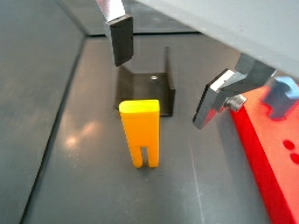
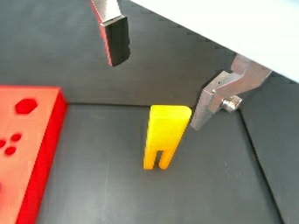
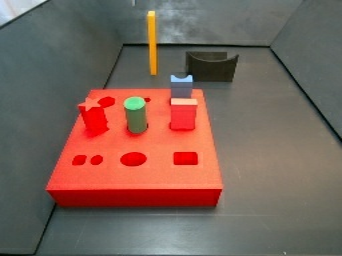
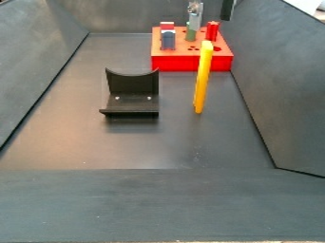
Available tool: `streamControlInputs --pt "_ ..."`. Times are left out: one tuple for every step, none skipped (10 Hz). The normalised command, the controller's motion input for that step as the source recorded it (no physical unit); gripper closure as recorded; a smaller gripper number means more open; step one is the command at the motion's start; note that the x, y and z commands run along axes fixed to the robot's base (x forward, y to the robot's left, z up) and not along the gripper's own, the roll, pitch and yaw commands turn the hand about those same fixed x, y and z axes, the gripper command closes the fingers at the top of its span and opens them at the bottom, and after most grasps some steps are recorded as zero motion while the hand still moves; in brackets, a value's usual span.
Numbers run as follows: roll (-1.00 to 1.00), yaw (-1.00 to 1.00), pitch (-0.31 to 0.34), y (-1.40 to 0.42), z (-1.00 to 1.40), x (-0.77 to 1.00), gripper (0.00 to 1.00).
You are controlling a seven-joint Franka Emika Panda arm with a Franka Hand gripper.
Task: Pick up the square-circle object. Move up. Place the square-circle object on the fixture. Regrasp the square-circle object. Rotate the square-circle object. Move to above the board. Insert the square-circle object.
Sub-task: Rotate the square-circle object.
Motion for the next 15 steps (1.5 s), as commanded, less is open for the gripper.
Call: streamControlInputs --pt "-0.01 1.0 0.008 0.0 -0.01 0.02 0.0" --pt "-0.01 1.0 0.009 0.0 -0.01 0.02 0.0" --pt "-0.01 1.0 0.009 0.0 -0.01 0.02 0.0" --pt "-0.02 1.0 0.009 0.0 -0.01 0.02 0.0" --pt "-0.02 1.0 0.009 0.0 -0.01 0.02 0.0" --pt "-0.02 1.0 0.01 0.0 -0.01 0.02 0.0" --pt "-0.02 1.0 0.01 0.0 -0.01 0.02 0.0" --pt "-0.02 1.0 0.01 0.0 -0.01 0.02 0.0" --pt "-0.02 1.0 0.011 0.0 -0.01 0.02 0.0" --pt "-0.02 1.0 0.011 0.0 -0.01 0.02 0.0" --pt "-0.02 1.0 0.012 0.0 -0.01 0.02 0.0" --pt "-0.02 1.0 0.012 0.0 -0.01 0.02 0.0" --pt "-0.02 1.0 0.013 0.0 -0.01 0.02 0.0" --pt "-0.02 1.0 0.013 0.0 -0.01 0.02 0.0" --pt "-0.02 1.0 0.014 0.0 -0.01 0.02 0.0"
